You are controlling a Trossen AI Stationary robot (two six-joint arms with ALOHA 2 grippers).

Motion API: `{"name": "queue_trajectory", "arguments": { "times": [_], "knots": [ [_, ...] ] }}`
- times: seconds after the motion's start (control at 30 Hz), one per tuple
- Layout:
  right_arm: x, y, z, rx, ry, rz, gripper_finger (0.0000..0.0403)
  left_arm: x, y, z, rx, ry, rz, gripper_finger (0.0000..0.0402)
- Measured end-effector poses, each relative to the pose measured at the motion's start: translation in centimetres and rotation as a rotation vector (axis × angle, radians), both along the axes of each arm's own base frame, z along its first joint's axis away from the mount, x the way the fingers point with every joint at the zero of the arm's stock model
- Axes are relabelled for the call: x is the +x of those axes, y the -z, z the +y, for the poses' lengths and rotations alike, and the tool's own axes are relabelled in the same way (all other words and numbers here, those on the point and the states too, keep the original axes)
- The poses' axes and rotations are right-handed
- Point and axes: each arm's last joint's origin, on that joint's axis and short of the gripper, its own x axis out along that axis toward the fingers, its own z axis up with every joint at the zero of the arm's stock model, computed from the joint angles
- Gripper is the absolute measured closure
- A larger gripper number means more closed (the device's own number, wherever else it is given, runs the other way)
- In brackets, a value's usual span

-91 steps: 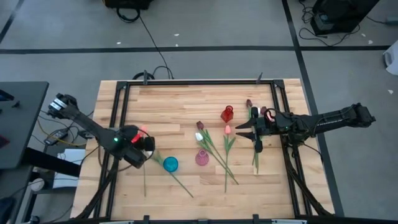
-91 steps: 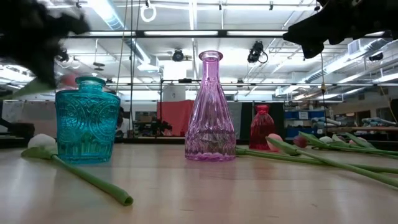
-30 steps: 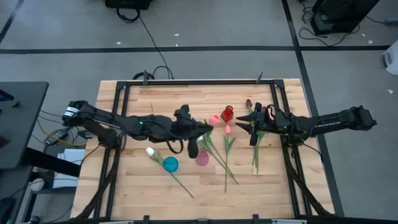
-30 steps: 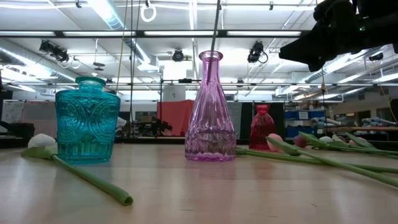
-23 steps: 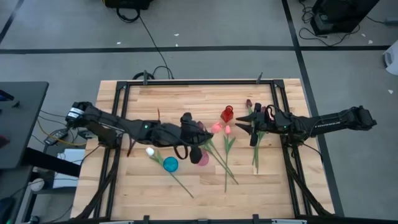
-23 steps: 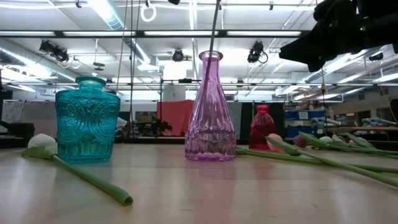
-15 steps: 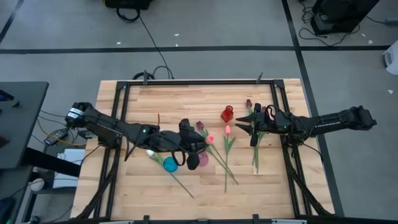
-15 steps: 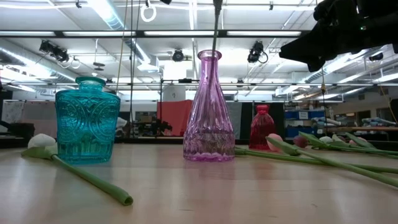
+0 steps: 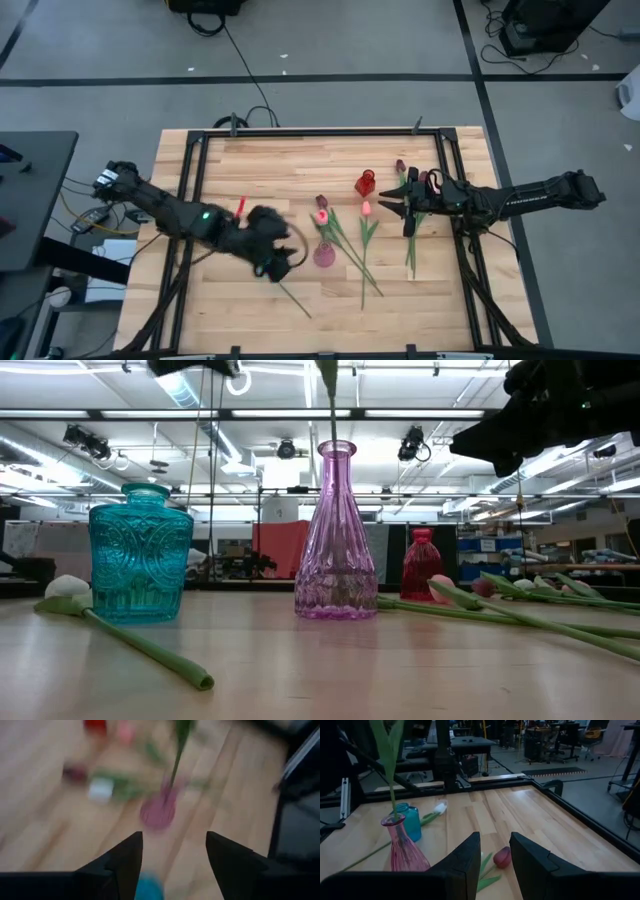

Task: Sort flowers into vase by color
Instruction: Put the bottom left white tulip into the blue vase

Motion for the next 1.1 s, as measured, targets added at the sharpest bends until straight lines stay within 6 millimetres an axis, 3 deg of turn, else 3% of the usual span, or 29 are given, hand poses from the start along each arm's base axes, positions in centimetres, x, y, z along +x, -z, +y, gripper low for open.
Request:
{"name": "queue_trajectory", "arguments": {
  "times": [0.2,0.3,0.43,0.57,0.8,0.97,1.1],
  "knots": [
    [0.0,0.0,0.0,-0.007,-0.001,-0.003,0.0285,-3.8,1.4,-2.5,-0.026,-0.087,0.195,0.0195],
    [0.0,-0.1,0.0,-0.009,-0.004,-0.012,0.0285,-5.1,2.7,-3.5,0.067,-0.076,0.331,0.0201],
    [0.1,-0.5,0.1,-0.013,-0.027,-0.047,0.0285,-5.6,4.6,-3.9,0.226,-0.039,0.531,0.0208],
    [0.1,-0.6,0.2,-0.010,-0.055,-0.055,0.0285,-5.0,7.0,-3.0,0.224,0.010,0.714,0.0223],
    [0.1,-0.5,0.2,-0.008,-0.060,-0.054,0.0285,-4.3,10.3,-2.3,0.274,0.255,0.728,0.0255],
    [0.1,-0.5,0.2,-0.015,-0.061,-0.050,0.0285,-5.2,12.1,-1.1,0.262,0.311,0.703,0.0268],
    [0.1,-0.4,0.2,-0.010,-0.060,-0.043,0.0285,-6.2,12.3,0.5,0.224,0.294,0.616,0.0274]
  ]
}}
